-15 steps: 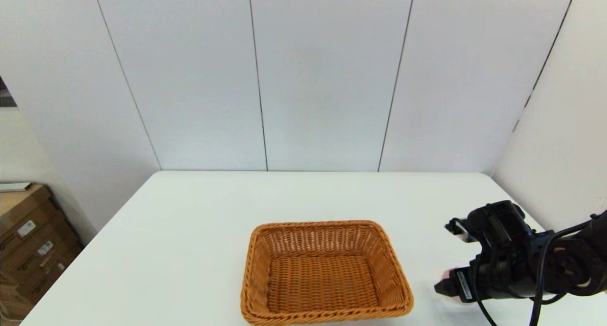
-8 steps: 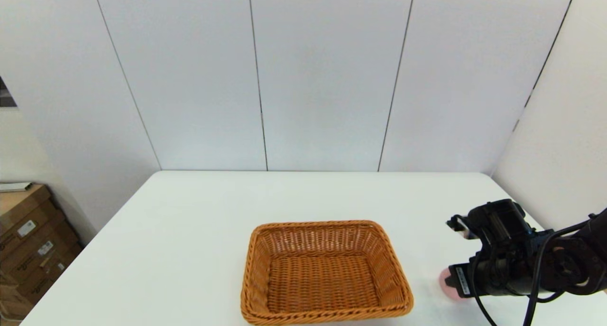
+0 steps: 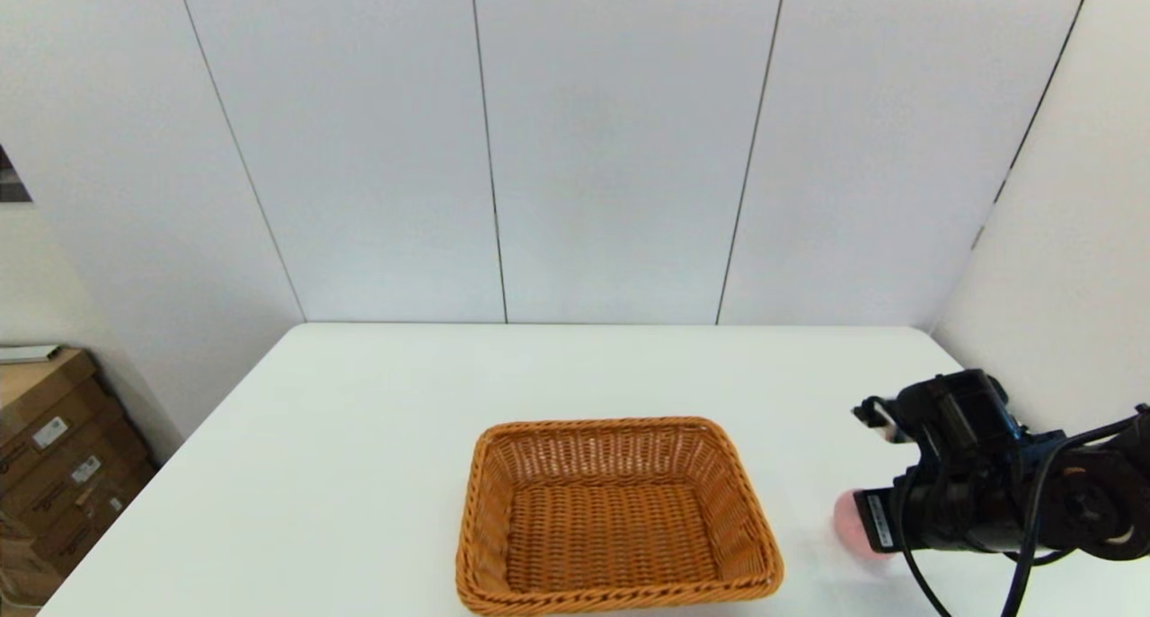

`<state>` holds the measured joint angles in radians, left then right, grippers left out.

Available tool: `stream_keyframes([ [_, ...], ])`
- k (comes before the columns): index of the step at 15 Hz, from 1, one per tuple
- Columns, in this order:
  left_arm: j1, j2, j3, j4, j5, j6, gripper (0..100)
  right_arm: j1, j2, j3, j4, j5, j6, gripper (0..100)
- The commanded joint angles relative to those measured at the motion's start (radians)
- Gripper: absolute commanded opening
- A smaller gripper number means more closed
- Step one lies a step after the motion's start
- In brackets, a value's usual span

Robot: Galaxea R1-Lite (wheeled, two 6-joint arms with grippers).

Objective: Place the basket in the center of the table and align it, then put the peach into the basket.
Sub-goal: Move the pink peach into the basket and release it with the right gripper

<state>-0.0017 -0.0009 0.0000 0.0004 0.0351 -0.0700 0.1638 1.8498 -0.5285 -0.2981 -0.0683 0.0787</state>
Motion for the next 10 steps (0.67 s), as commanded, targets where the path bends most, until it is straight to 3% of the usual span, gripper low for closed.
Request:
stream_keyframes([
  [1, 0.000, -0.001, 0.000, 0.000, 0.000, 0.003, 100, 0.161, -0.320, -0.120, -0.033, 0.001, 0.012, 0],
  [5, 0.000, -0.001, 0.000, -0.002, 0.002, 0.004, 100, 0.422, -0.319, -0.268, 0.096, -0.001, 0.038, 0],
  [6, 0.000, -0.001, 0.000, -0.002, 0.002, 0.004, 100, 0.468, -0.268, -0.289, 0.096, -0.002, 0.039, 0],
  [10, 0.000, -0.001, 0.000, -0.002, 0.002, -0.001, 100, 0.545, -0.115, -0.324, 0.091, -0.002, 0.033, 0],
])
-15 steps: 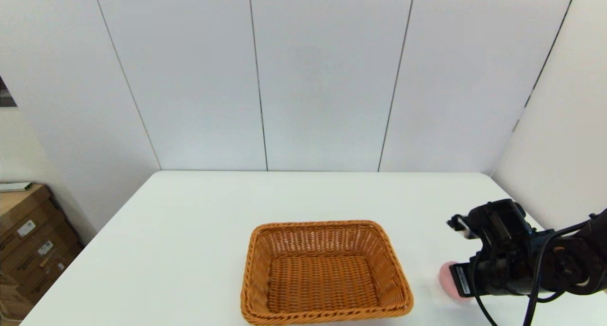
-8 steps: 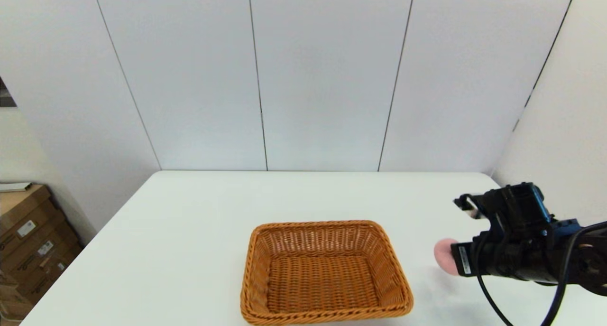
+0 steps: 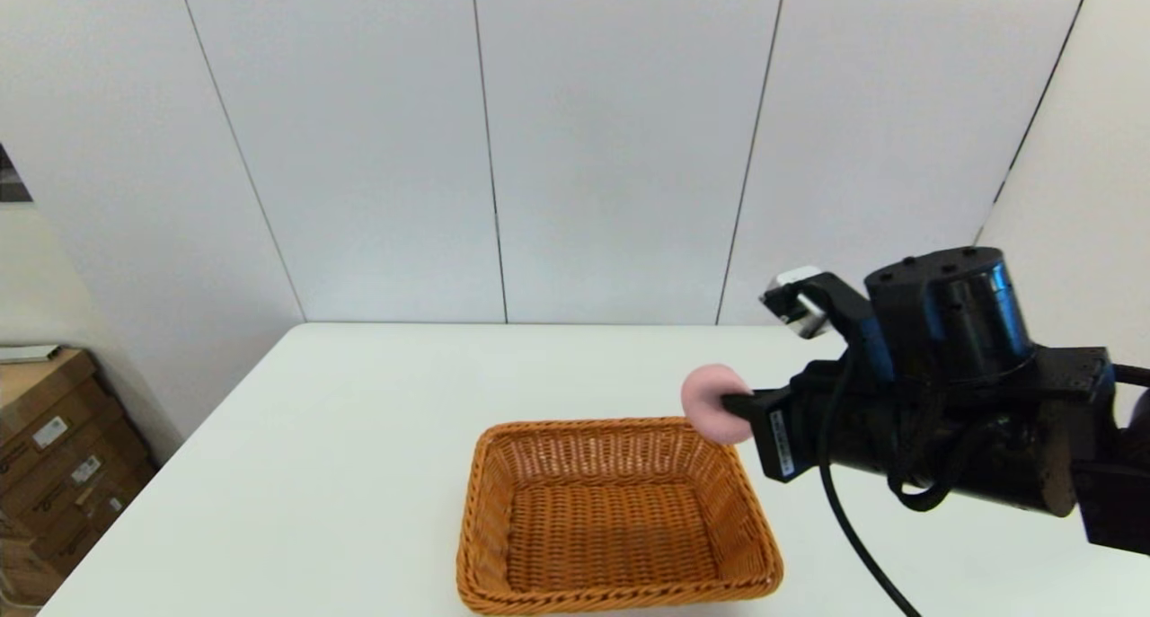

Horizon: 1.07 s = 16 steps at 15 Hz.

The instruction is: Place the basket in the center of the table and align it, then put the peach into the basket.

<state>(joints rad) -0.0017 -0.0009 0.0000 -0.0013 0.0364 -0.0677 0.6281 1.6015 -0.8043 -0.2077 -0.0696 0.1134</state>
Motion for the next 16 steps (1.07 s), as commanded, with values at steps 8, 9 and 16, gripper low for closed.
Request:
stream_keyframes([
  [8, 0.000, -0.001, 0.000, 0.000, 0.000, -0.009, 100, 0.058, 0.120, -0.081, 0.004, -0.004, 0.025, 100],
  [9, 0.000, -0.001, 0.000, 0.001, 0.000, -0.011, 100, 0.027, 0.087, -0.081, 0.002, -0.012, 0.023, 100],
  [16, 0.000, -0.001, 0.000, 0.000, 0.000, -0.011, 100, -0.199, -0.250, -0.041, 0.105, -0.141, 0.022, 100],
])
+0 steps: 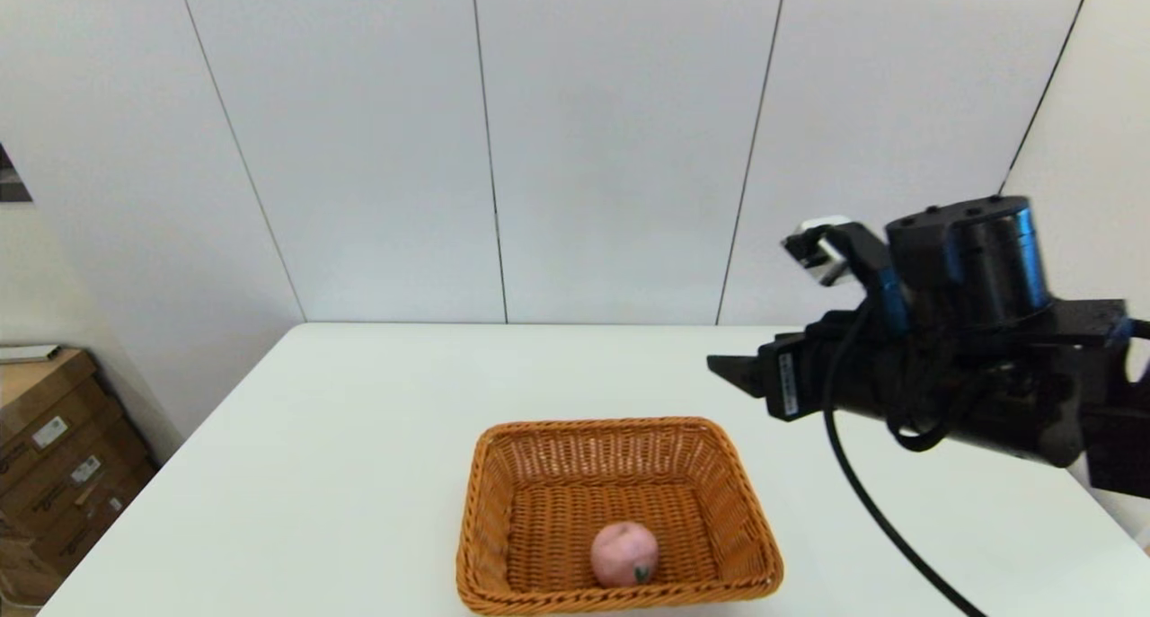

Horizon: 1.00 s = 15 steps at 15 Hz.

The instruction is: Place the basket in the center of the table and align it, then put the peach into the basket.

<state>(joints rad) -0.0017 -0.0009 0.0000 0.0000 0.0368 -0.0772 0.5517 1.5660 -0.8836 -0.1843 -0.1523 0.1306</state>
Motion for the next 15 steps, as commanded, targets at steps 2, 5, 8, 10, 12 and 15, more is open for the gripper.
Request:
stream_keyframes([
  [2, 0.000, -0.001, 0.000, -0.002, 0.000, -0.001, 100, -0.144, -0.350, 0.080, 0.172, -0.145, -0.042, 100],
  [5, 0.000, -0.001, 0.000, 0.000, 0.000, -0.001, 100, -0.167, -0.564, 0.227, 0.197, -0.210, -0.307, 100],
  [8, 0.000, -0.001, 0.000, -0.002, 0.000, -0.001, 100, -0.328, -0.748, 0.384, 0.198, -0.202, -0.341, 100],
  [10, 0.000, -0.001, 0.000, -0.002, 0.000, -0.001, 100, -0.400, -0.891, 0.476, 0.209, -0.197, -0.342, 100],
  [12, 0.000, -0.001, 0.000, 0.000, 0.000, -0.001, 100, -0.447, -1.028, 0.534, 0.209, -0.196, -0.344, 100],
  [15, 0.000, -0.001, 0.000, 0.000, 0.000, -0.001, 100, -0.513, -1.115, 0.540, 0.201, -0.194, -0.338, 100],
])
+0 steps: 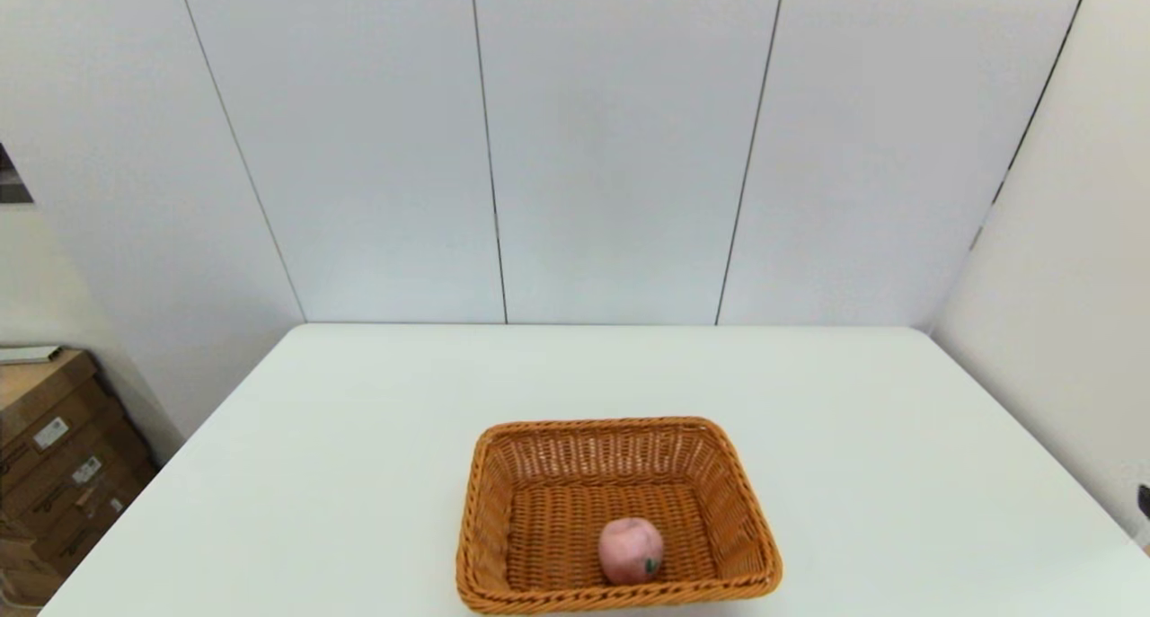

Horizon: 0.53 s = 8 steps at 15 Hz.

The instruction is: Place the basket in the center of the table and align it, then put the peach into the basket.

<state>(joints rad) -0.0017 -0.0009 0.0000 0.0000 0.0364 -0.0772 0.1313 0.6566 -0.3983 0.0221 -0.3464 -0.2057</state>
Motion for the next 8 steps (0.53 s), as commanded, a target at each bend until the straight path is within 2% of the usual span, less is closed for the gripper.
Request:
stream_keyframes([
  [1, 0.000, -0.001, 0.000, 0.000, 0.000, -0.003, 100, -0.093, -0.249, 0.075, -0.001, 0.006, -0.001, 100],
  [4, 0.000, -0.001, 0.000, 0.000, 0.000, -0.003, 100, -0.096, -0.403, 0.187, -0.010, 0.063, 0.020, 100],
  [7, 0.000, -0.001, 0.000, 0.000, 0.000, -0.003, 100, -0.116, -0.494, 0.214, -0.014, 0.110, 0.160, 100],
  [8, 0.000, -0.001, 0.000, -0.002, 0.000, -0.003, 100, -0.117, -0.522, 0.219, -0.001, 0.156, 0.170, 100],
])
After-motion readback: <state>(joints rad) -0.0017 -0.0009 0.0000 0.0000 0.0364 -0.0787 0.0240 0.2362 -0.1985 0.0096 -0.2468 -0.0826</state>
